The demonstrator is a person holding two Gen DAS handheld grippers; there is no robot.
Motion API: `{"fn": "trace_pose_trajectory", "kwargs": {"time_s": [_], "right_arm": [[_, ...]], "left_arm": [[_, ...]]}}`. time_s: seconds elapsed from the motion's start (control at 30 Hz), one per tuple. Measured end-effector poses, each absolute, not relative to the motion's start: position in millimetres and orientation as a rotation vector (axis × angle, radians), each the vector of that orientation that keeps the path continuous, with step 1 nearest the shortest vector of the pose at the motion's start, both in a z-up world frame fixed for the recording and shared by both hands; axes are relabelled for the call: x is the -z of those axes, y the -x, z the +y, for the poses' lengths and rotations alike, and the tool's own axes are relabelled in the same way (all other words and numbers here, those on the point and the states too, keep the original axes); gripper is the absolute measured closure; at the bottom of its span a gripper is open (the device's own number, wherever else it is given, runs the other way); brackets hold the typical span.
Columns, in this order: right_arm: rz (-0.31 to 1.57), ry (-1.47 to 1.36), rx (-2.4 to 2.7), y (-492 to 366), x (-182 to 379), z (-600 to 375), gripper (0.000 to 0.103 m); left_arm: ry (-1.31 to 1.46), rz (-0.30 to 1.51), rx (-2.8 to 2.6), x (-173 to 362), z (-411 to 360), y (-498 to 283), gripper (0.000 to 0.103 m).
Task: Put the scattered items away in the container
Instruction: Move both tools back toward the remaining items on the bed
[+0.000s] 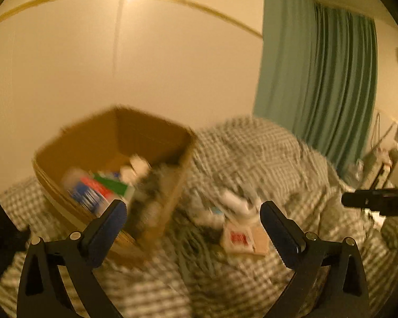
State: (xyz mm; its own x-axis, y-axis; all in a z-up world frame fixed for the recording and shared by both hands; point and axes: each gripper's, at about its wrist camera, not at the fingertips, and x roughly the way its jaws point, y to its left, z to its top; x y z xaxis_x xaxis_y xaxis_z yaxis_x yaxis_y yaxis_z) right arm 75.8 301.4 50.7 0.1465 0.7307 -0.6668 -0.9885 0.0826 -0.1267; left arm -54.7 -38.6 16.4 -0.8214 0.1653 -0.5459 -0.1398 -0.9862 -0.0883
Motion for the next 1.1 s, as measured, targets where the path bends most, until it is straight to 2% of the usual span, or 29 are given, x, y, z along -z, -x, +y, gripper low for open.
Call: {"fn": "trace_pose_trajectory", "kwargs": {"time_s": [0.13, 0.27, 0.5, 0.67, 0.9, 0.97, 1.1], "right_arm": [[0.552, 0.601, -1.377, -106.6, -28.9, 297.8, 0.035], [0.609, 0.615, -1.390, -123.7, -13.5, 320.9, 0.035], [0.582, 0.797, -1.410, -122.6, 12.8, 360.7, 0.035], [0.674, 0.845, -1.421, -133.1, 40.1, 393.0, 0.035], [0.651, 0.928, -1.450, -118.5, 59.8, 414.4, 0.035], [0.642, 0.941, -1.460, -114.8, 60.9, 411.4, 0.035], [0.580, 0.943, -1.465, -107.7, 55.2, 405.8, 0.035]], "left_arm": [[0.972, -0.028, -2.826, 25.6, -15.7, 67.8, 0.000], [1.045, 0.087, -2.826, 73.1, -7.1, 82.4, 0.000], [1.218, 0.074, -2.800, 143.4, -5.4, 119.4, 0.000], [1.273, 0.148, -2.827, 169.5, 0.1, 136.8, 0.000], [1.336, 0.215, -2.836, 187.0, 9.0, 154.6, 0.001], [1.331, 0.213, -2.856, 184.7, 5.9, 152.2, 0.016], [1.343, 0.208, -2.855, 178.9, -0.6, 149.9, 0.033]]}}
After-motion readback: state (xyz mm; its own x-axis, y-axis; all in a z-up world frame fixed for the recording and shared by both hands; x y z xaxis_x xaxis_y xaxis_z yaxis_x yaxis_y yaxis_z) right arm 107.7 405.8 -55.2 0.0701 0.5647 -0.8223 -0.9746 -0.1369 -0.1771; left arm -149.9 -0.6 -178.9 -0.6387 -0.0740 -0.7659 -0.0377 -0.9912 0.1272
